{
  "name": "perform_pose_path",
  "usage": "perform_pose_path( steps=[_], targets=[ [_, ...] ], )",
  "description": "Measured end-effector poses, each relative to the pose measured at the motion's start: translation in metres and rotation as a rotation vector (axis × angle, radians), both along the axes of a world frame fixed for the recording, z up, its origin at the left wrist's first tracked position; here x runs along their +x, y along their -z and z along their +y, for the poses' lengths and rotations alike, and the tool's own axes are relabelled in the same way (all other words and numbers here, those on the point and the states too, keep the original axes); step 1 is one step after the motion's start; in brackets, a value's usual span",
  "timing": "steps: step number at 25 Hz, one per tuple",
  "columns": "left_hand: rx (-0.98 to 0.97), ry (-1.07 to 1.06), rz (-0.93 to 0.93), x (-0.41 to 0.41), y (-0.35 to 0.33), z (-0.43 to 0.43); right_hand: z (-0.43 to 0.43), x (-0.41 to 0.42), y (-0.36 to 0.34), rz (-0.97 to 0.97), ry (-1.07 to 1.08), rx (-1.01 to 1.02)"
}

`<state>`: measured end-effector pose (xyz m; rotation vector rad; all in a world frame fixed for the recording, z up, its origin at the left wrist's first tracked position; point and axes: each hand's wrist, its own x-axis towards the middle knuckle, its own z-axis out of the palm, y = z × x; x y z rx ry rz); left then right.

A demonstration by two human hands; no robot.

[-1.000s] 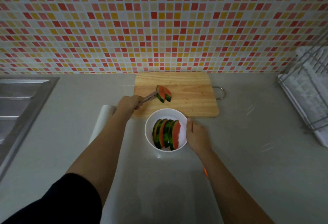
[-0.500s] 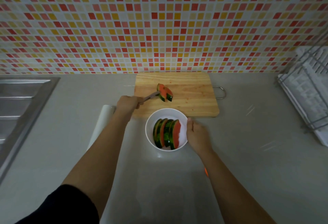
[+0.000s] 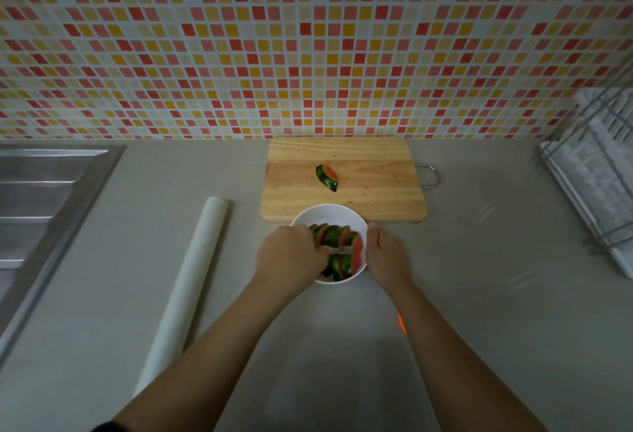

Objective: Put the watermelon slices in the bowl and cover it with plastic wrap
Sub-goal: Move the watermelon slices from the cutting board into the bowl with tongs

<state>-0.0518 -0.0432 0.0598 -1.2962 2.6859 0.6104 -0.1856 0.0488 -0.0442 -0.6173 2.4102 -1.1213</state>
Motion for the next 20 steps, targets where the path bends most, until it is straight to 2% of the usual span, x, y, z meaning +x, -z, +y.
perform_pose_path(
  steps=[3,6,9,12,14,16,20],
  targets=[
    [-0.015,-0.037,0.063,-0.004,-0.011,-0.027,-0.001,0.0,0.001,0.043,0.0,0.039],
    [0.025,-0.186,0.207,-0.02,-0.012,-0.077,-0.001,-0.001,0.001,0.054,0.001,0.069],
    [0.24,-0.372,0.325,-0.046,0.014,-0.105,-0.001,-0.001,0.002,0.035,0.002,0.066],
    [0.367,-0.436,0.384,-0.067,0.034,-0.111,-0.002,-0.001,0.002,0.035,0.005,0.053],
    [0.331,-0.415,0.335,-0.079,0.038,-0.11,-0.002,-0.001,0.002,0.03,0.009,0.052],
    [0.214,-0.38,0.242,-0.087,0.037,-0.105,-0.002,-0.001,0.002,0.031,0.001,0.049],
    [0.089,-0.389,0.235,-0.097,0.031,-0.097,-0.001,0.0,0.0,0.034,-0.006,0.03]
  ],
)
